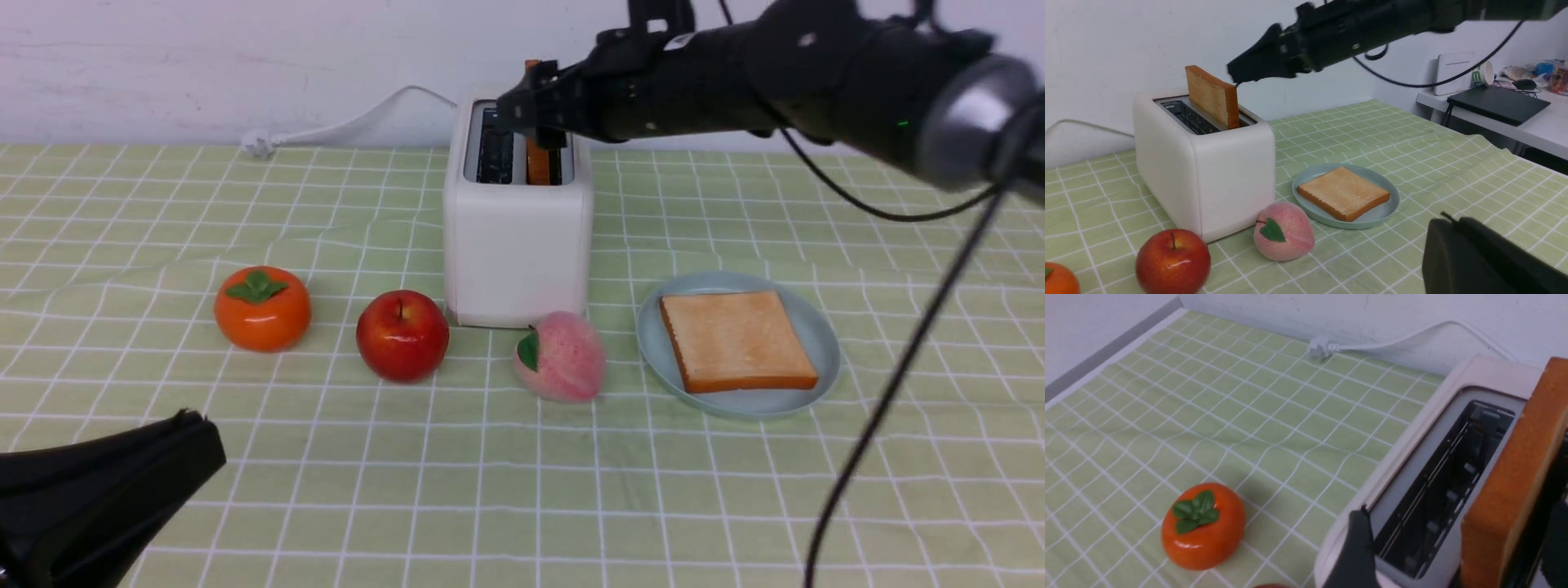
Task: Take toasted bread from bread machine on green coffee tablecloth place on plate.
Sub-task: 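Grasp the toast slice in the toaster and pull it up out of the slot with the right gripper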
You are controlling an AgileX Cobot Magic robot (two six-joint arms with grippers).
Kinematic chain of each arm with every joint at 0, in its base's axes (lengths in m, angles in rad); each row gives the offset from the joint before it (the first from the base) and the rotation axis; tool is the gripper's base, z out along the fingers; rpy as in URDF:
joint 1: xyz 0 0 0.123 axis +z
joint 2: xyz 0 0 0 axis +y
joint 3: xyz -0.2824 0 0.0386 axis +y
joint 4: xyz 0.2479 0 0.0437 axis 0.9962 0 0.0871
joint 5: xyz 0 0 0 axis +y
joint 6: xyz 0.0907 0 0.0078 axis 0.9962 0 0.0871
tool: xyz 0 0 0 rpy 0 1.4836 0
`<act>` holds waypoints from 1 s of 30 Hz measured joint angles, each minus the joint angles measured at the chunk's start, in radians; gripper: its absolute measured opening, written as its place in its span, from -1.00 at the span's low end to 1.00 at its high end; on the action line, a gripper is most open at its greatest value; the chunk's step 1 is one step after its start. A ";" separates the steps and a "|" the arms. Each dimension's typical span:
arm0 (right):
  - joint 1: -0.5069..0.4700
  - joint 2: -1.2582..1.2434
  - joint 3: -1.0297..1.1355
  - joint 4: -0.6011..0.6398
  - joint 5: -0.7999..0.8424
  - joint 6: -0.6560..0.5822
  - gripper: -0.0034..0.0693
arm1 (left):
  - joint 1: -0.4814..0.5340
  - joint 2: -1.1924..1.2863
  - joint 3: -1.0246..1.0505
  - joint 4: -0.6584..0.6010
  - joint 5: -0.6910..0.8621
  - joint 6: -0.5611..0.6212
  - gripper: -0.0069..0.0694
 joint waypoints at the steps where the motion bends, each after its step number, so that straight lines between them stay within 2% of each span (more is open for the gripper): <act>1: 0.000 0.025 -0.021 -0.001 -0.013 0.001 0.68 | 0.000 0.000 0.000 0.000 0.000 0.000 -0.85; 5: 0.000 0.082 -0.061 -0.029 -0.055 0.003 0.66 | 0.000 0.000 0.000 0.000 0.003 0.000 -0.85; 9: 0.000 0.116 -0.067 -0.097 -0.099 0.004 0.50 | 0.000 0.000 0.000 0.000 0.012 0.000 -0.85; 12: 0.000 0.123 -0.067 -0.110 -0.125 0.004 0.25 | 0.000 0.000 0.000 0.000 0.013 0.000 -0.85; 13: 0.000 0.123 -0.067 -0.110 -0.127 0.004 0.23 | 0.000 0.000 0.000 0.000 0.013 0.000 -0.85; 15: 0.000 0.126 -0.067 -0.110 -0.145 0.004 -0.07 | 0.000 0.000 0.000 0.000 0.013 0.000 -0.85; 17: 0.000 0.126 -0.068 -0.110 -0.147 0.004 -0.18 | 0.000 0.000 0.000 0.000 0.013 0.000 -0.85; 20: 0.000 0.126 -0.068 -0.110 -0.152 0.004 -0.55 | 0.000 0.000 0.000 0.000 0.013 0.000 -0.85; 22: 0.000 0.126 -0.068 -0.108 -0.152 0.004 -0.61 | 0.000 0.000 0.000 0.000 0.013 0.000 -0.85; 30: 0.000 0.078 -0.068 -0.083 -0.141 0.005 -0.61 | 0.000 0.000 0.000 0.000 0.014 0.000 -0.85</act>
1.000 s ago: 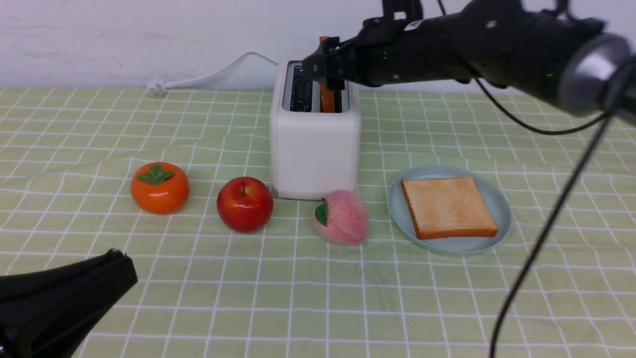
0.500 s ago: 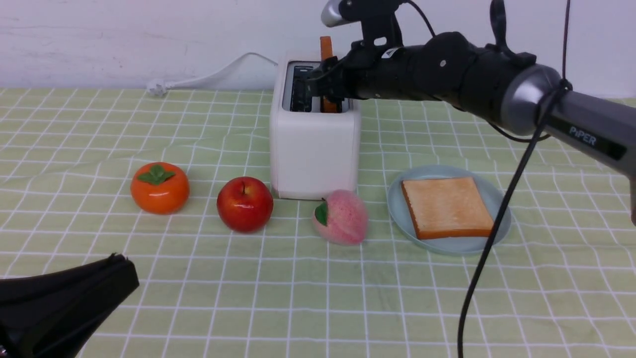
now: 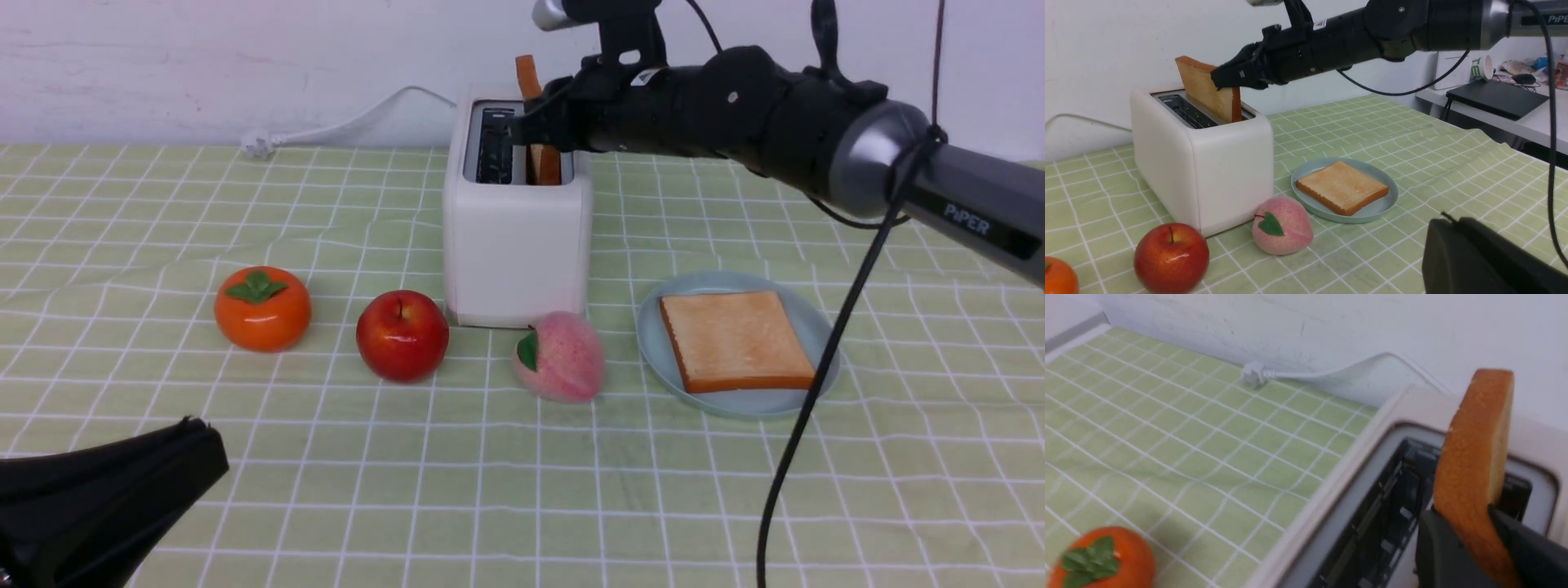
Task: Take toasted bread from bread machine on green coffee tablecloth place on plate.
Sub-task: 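Grasp the toast slice in the toaster and pull it up out of the slot with the right gripper, then place the held slice of bread on top of the slice on the plate with the right gripper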
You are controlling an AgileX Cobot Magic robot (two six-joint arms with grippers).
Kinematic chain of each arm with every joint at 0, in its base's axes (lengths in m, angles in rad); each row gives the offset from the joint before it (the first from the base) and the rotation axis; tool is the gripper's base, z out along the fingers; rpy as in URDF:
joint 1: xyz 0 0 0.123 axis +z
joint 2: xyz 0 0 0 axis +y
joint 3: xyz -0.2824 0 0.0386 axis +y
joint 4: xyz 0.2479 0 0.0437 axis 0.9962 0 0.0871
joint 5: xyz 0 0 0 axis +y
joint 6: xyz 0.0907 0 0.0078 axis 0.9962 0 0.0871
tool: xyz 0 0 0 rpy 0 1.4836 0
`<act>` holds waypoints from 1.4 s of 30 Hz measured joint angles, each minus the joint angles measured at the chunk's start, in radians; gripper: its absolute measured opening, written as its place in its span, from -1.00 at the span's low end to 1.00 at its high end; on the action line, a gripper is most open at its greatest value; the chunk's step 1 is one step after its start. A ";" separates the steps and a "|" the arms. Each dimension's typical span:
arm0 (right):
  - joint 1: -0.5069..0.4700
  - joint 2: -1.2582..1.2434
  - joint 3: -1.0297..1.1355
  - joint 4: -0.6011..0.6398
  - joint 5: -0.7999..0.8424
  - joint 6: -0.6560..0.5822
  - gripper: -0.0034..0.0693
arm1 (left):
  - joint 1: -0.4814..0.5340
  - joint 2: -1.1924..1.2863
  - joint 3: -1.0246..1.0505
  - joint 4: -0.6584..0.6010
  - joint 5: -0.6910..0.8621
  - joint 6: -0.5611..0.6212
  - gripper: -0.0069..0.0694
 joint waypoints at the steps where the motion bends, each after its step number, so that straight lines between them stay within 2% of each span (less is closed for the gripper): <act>1: 0.000 -0.024 0.000 0.006 0.006 0.000 -0.61 | 0.000 0.000 0.000 0.000 0.000 0.000 -0.85; 7: 0.000 -0.197 0.000 0.015 0.085 0.000 -0.61 | 0.000 0.000 0.000 0.000 0.000 0.000 -0.85; 12: -0.017 -0.417 -0.001 -0.066 0.316 0.008 -0.61 | 0.000 0.000 0.000 0.000 0.000 0.000 -0.85; 14: -0.036 -0.464 -0.001 -0.113 0.402 0.038 -0.61 | 0.000 0.000 0.000 0.000 0.000 0.000 -0.85; 16: -0.089 -0.538 0.000 -0.207 0.588 0.144 -0.61 | 0.000 0.000 0.000 0.000 0.000 0.000 -0.85; 20: -0.169 -0.629 0.111 -0.326 0.742 0.244 -0.61 | 0.000 0.000 0.000 -0.001 0.000 -0.001 -0.85; 23: -0.213 -0.700 0.270 -0.335 0.757 0.285 -0.61 | 0.000 0.000 0.000 -0.001 0.000 -0.001 -0.85; 26: -0.250 -0.745 0.437 -0.289 0.729 0.327 -0.61 | 0.000 0.000 0.000 -0.001 0.000 -0.001 -0.85; 30: -0.281 -0.693 0.564 -0.186 0.649 0.308 -0.61 | 0.000 0.000 0.000 -0.001 0.000 -0.001 -0.85; 38: -0.360 -0.465 0.562 0.093 0.552 0.116 -0.61 | 0.000 0.000 0.000 -0.001 0.011 -0.001 -0.85; 42: -0.411 -0.343 0.558 0.277 0.527 -0.011 -0.61 | 0.000 0.000 0.000 -0.001 0.014 -0.001 -0.85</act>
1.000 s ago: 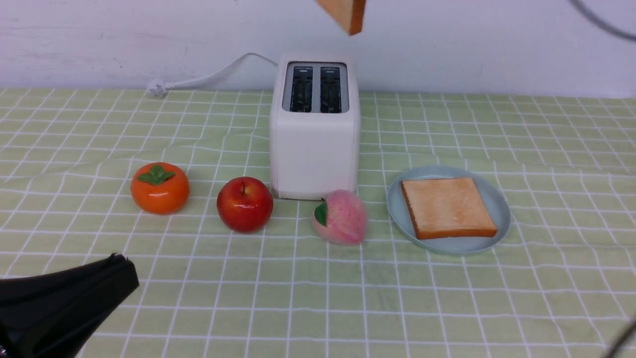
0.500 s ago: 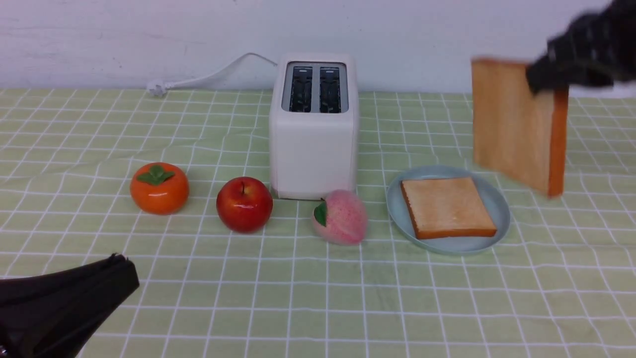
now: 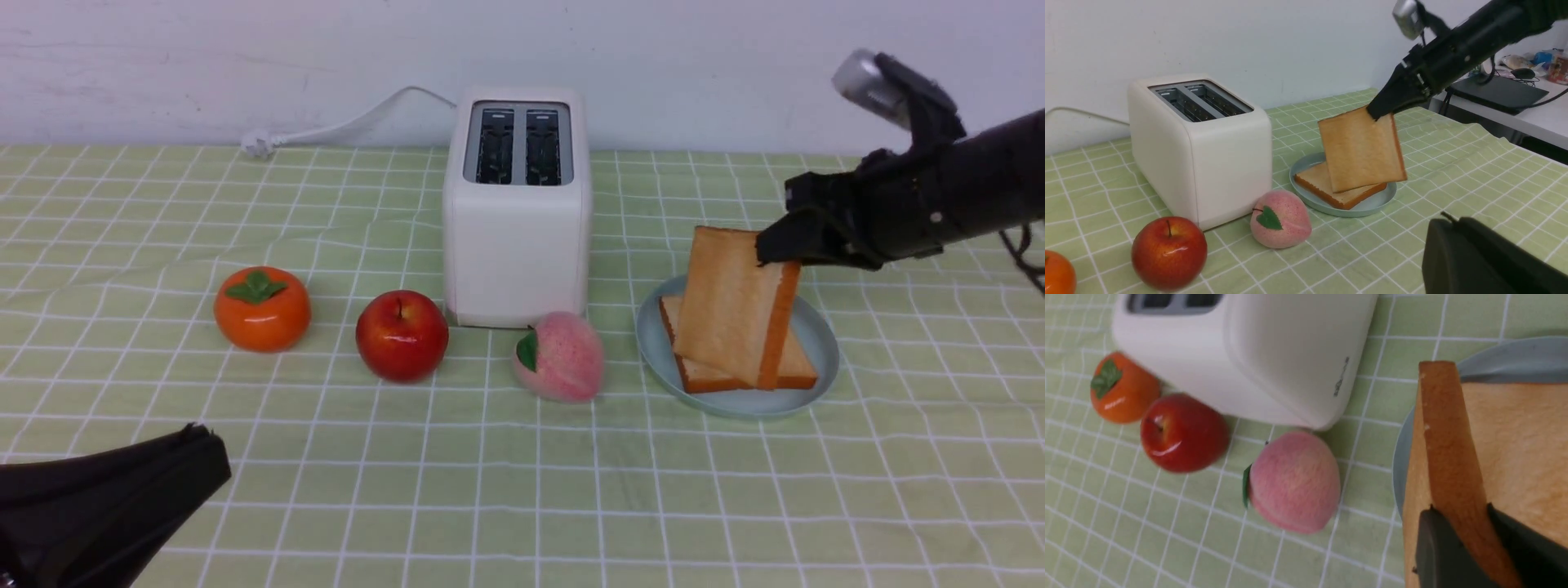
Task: Take toasted bread from bread machine on green coffee tablecloth place on plate.
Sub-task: 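Place the held slice of bread on top of the slice on the plate with the right gripper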
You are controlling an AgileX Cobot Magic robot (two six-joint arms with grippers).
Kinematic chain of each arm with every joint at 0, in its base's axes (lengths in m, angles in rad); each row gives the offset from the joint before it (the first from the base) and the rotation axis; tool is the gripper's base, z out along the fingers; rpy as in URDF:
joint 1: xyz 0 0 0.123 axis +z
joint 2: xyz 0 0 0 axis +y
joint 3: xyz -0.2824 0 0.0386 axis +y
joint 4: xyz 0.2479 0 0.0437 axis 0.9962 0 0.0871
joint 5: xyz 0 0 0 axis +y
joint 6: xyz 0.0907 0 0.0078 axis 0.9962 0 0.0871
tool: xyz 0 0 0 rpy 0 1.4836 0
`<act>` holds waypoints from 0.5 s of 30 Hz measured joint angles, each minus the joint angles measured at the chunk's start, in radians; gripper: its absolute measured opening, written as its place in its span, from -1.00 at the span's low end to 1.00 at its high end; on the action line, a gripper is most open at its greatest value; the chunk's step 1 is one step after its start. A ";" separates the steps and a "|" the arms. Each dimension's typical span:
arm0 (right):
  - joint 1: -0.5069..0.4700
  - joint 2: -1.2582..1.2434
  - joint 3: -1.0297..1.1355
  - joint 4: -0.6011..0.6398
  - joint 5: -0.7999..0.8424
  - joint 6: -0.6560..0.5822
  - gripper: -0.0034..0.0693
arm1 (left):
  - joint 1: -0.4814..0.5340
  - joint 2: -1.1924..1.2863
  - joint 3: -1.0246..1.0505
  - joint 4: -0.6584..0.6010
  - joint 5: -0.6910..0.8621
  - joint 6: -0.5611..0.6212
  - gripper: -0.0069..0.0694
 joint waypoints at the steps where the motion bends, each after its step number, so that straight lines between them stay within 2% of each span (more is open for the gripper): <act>1: -0.008 0.020 0.000 0.040 0.000 -0.030 -0.61 | 0.000 0.000 0.000 0.000 0.000 0.000 -0.85; 5: -0.021 0.066 0.000 0.144 -0.012 -0.122 -0.61 | 0.000 0.000 0.000 0.000 0.000 0.000 -0.85; 11: -0.022 0.089 0.000 0.139 -0.069 -0.133 -0.59 | 0.000 0.000 0.000 0.000 0.000 -0.001 -0.84; 14: -0.022 0.094 -0.001 0.095 -0.080 -0.133 -0.46 | 0.000 0.000 0.000 0.000 0.000 -0.001 -0.84; 15: -0.022 0.094 -0.002 0.064 -0.082 -0.132 -0.33 | 0.000 0.000 0.000 0.000 0.000 -0.001 -0.83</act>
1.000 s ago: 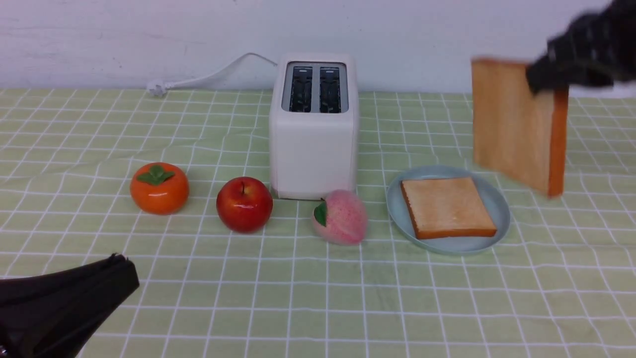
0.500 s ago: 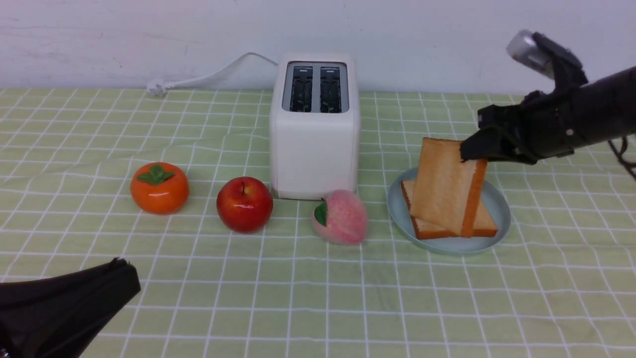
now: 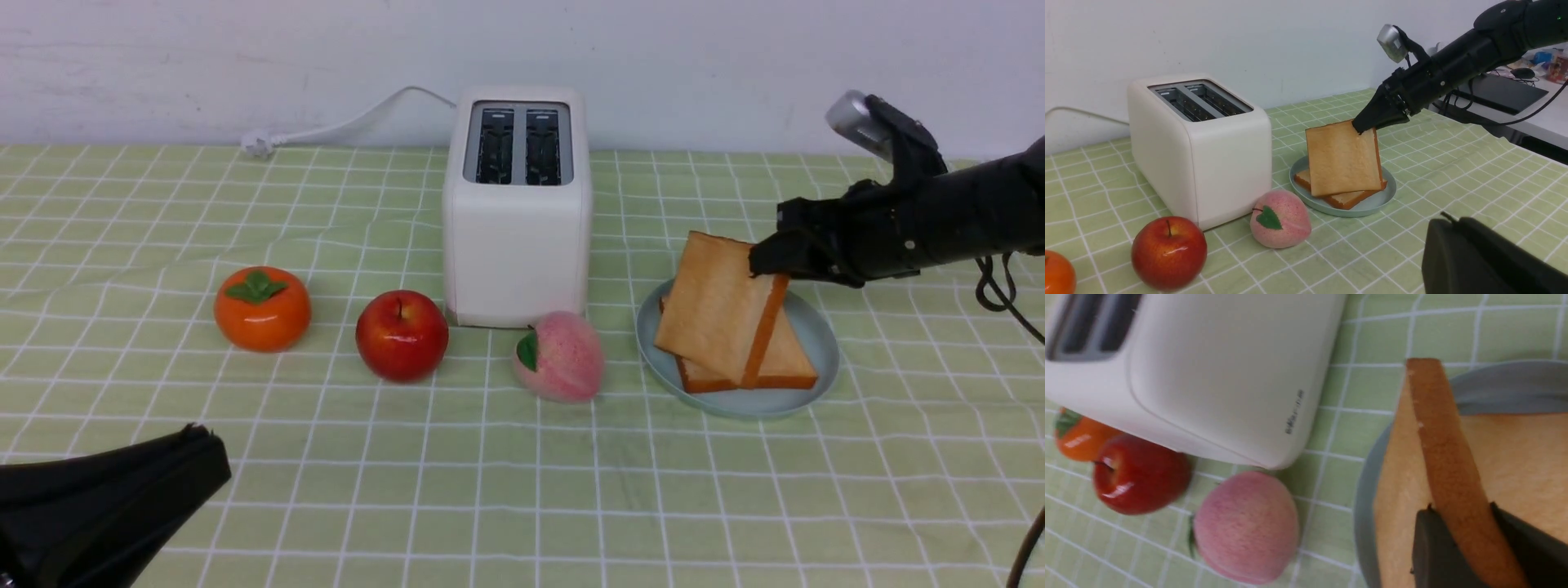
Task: Take toasted bread from bread machine on green coffee tablecloth place on plate.
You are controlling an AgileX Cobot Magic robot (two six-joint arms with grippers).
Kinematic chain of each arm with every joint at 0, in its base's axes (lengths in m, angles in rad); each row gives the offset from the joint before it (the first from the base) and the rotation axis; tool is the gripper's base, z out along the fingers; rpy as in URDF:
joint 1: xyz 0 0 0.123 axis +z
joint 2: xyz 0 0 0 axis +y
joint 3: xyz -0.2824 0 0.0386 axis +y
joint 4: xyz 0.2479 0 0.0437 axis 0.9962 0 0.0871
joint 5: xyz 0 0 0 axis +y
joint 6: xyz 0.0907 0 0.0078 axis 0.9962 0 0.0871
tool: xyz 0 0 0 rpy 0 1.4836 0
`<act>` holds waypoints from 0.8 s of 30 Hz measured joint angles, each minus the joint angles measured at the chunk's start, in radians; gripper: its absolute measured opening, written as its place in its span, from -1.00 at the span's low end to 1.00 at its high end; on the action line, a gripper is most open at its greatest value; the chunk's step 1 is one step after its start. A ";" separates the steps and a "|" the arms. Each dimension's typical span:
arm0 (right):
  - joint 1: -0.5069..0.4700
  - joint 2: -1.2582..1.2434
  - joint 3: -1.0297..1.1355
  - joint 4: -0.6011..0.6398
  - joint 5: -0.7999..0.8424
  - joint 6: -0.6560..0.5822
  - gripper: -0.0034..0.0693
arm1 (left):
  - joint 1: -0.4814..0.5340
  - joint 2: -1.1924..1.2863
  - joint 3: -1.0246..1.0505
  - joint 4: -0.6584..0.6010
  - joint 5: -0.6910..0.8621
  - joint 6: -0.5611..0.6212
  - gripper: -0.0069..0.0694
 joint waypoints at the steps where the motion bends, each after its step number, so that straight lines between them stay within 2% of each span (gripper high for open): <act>1: 0.000 0.000 0.000 -0.038 -0.001 0.013 -0.13 | 0.000 0.000 0.000 0.000 0.000 0.000 -0.83; 2: 0.000 0.000 0.000 -0.043 -0.001 0.017 -0.10 | 0.000 0.000 0.000 0.000 0.000 0.000 -0.83; 5: 0.000 -0.007 0.000 -0.119 0.000 0.041 0.21 | 0.000 0.000 0.000 0.000 0.001 0.000 -0.83; 6: -0.001 -0.017 0.000 -0.170 0.003 0.058 0.38 | 0.000 0.000 0.000 0.000 0.012 0.000 -0.82; 7: -0.003 -0.028 0.000 -0.205 0.003 0.072 0.44 | 0.000 0.000 0.000 0.000 0.022 0.000 -0.82; 9: -0.012 -0.067 0.000 -0.274 0.010 0.109 0.51 | 0.000 0.000 0.000 0.000 0.046 0.000 -0.82; 12: -0.026 -0.131 0.000 -0.343 0.030 0.162 0.51 | 0.000 0.000 0.000 0.000 0.063 0.000 -0.82; 15: -0.042 -0.256 0.000 -0.430 0.095 0.226 0.37 | 0.000 0.000 0.000 0.000 0.114 0.000 -0.82; 19: -0.042 -0.400 0.001 -0.494 0.206 0.273 0.08 | 0.000 0.000 0.000 0.000 0.214 0.000 -0.82; 24: -0.042 -0.690 0.093 -0.539 0.362 0.318 -0.51 | 0.000 0.000 0.000 0.001 0.386 -0.003 -0.81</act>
